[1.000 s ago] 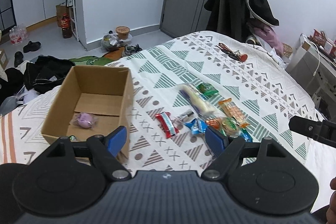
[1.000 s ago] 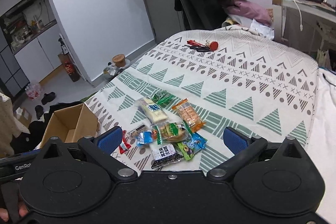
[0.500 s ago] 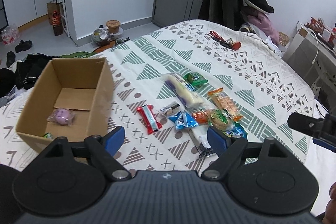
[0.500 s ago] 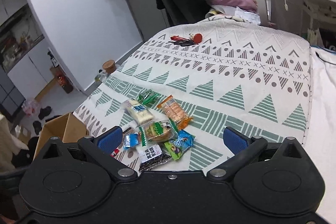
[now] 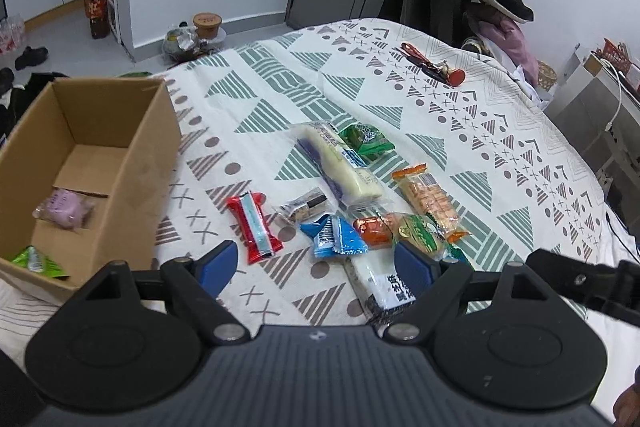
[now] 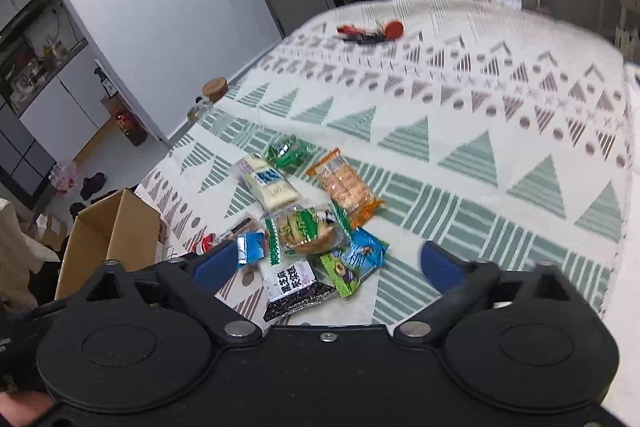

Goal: Organize snacks
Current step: 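Grasp the blue packet with the left tool while the right tool grasps a blue-green packet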

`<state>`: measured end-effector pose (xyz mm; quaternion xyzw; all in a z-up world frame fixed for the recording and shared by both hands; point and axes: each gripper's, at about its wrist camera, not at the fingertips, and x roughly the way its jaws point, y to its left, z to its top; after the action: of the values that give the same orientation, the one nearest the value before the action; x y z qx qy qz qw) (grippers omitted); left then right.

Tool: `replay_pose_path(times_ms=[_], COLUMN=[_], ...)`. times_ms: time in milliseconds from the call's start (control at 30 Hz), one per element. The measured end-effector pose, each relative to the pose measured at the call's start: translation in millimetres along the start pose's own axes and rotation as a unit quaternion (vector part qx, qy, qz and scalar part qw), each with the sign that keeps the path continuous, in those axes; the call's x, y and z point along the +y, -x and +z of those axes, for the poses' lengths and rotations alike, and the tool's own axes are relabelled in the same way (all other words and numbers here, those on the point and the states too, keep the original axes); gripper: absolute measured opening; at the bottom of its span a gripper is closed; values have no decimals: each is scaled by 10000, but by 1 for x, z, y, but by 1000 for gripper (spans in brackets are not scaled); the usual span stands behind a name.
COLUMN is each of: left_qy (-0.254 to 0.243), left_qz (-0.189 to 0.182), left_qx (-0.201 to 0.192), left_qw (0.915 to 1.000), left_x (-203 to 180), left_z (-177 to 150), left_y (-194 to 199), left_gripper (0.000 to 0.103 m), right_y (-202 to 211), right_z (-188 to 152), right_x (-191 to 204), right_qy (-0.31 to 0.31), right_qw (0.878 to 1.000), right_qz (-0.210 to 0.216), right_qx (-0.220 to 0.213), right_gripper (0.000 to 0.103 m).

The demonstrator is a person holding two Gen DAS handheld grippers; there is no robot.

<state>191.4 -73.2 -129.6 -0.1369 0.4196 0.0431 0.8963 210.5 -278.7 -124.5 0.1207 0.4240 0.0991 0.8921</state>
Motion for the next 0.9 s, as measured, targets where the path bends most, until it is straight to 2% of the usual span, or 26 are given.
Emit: replay_pose_path(times_ms=[167,433,667,767,900], left_qy=[88,261,392,374,395], left_qz=[-62,-130,-109,-57,-40], left_qx=[148,287,463,611,595], left_qw=[9998,9992,9981,9974,9974], left_x=[-2,-3,-2,-2,-3], left_z=[1,3,6,4,2], left_y=[-22,-55,-85,-100,-109], left_gripper=[82,75,71,65,63], right_y=[-28,-58,-92,-103,-111], right_z=[1,1,7,6,5], right_x=[-10,-21,-21,-23,-26], right_qy=[-270,-712,-820,-874,-930], right_qw=[9984,9937,9890,9863,9851], right_qz=[-200,-326,-635,-660,-660], right_qx=[452,800,1054,1230,1289], right_gripper=[58,51,51,51,51])
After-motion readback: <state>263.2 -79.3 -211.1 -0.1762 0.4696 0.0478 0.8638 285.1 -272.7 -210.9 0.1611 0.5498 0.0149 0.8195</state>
